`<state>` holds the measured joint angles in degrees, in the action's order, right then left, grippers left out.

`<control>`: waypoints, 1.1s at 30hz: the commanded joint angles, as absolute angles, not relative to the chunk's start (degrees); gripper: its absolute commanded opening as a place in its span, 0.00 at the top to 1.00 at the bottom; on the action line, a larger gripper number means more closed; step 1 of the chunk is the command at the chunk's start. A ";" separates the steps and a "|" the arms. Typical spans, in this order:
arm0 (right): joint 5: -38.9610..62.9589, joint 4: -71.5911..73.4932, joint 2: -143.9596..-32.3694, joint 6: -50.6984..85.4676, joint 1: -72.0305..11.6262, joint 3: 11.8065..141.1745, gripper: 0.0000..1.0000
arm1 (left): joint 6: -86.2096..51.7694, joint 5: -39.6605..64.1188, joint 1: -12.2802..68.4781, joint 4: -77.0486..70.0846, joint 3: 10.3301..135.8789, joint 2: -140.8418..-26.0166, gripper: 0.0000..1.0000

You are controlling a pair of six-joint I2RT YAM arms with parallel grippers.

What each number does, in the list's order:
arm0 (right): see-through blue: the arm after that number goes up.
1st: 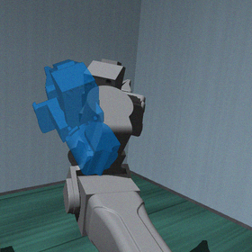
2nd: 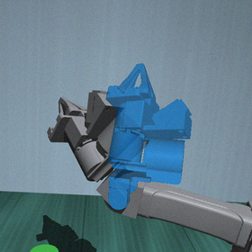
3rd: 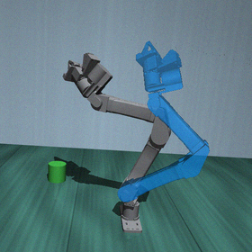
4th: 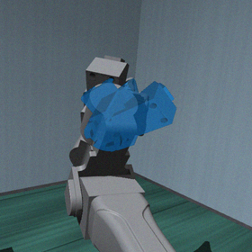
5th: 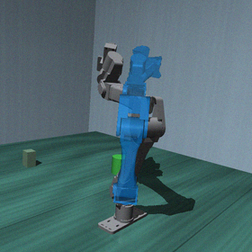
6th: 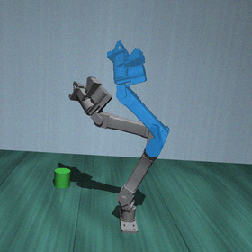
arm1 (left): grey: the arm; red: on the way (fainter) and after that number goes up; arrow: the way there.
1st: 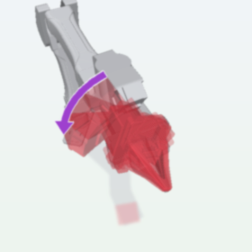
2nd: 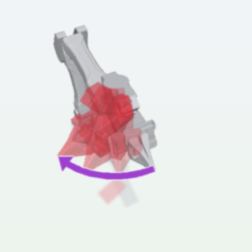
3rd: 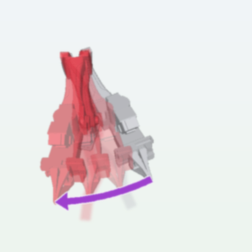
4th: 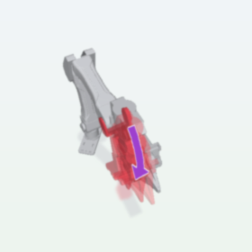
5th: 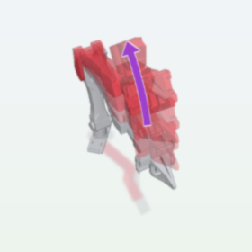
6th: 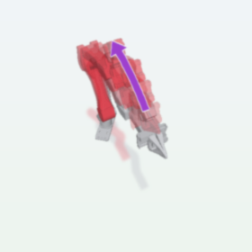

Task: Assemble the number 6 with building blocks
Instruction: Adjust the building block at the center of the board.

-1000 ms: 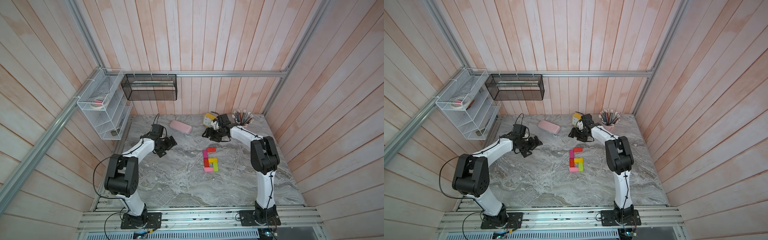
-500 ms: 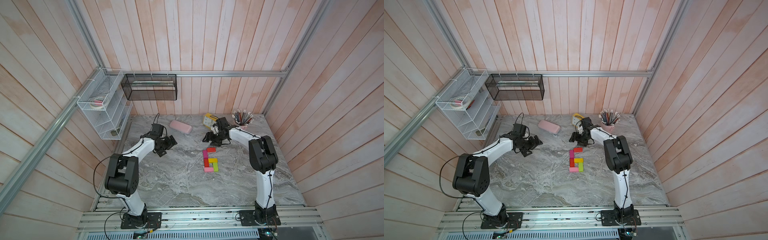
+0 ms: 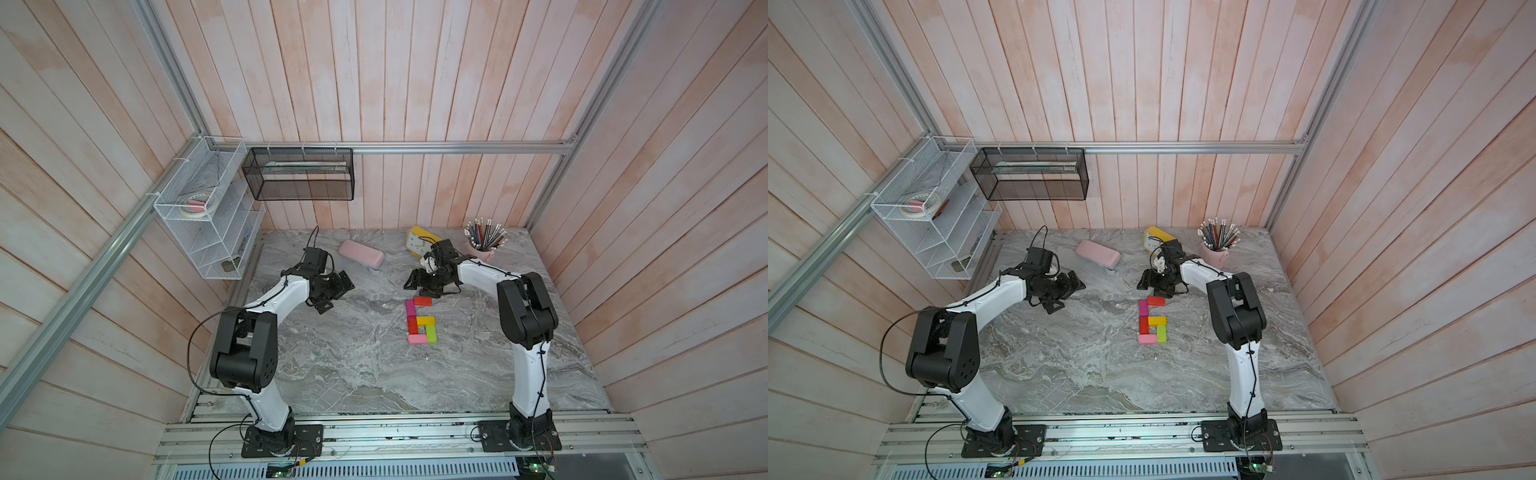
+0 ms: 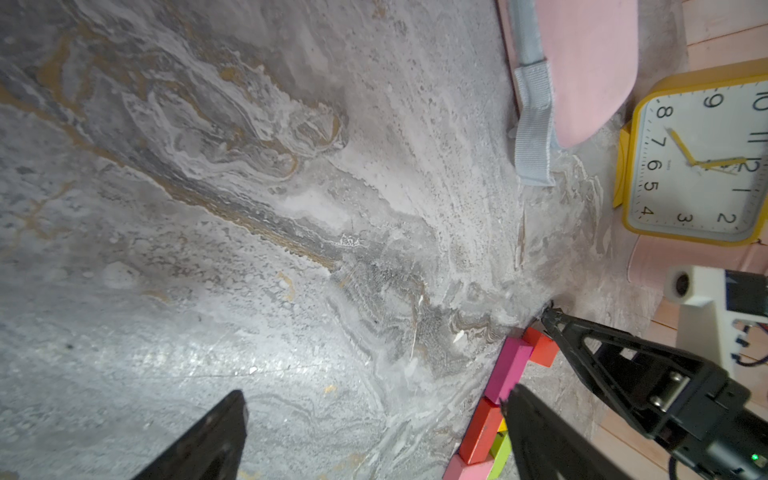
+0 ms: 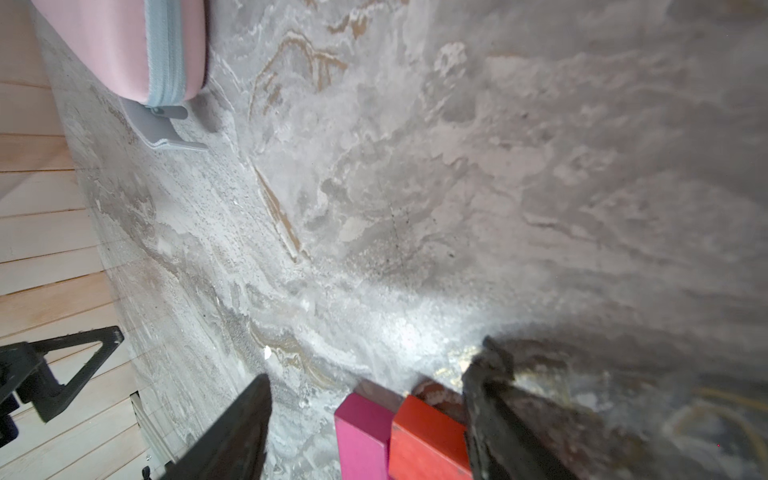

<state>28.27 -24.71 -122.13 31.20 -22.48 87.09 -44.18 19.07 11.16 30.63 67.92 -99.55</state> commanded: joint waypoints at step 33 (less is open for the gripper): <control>32.68 -32.22 -127.44 27.53 -23.58 95.19 0.27 | -43.68 18.70 11.16 29.80 67.79 -100.14 0.02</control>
<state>31.68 -29.89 -126.48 28.80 -23.11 94.65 -44.16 19.05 11.16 30.59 67.92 -99.55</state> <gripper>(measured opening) 0.729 0.981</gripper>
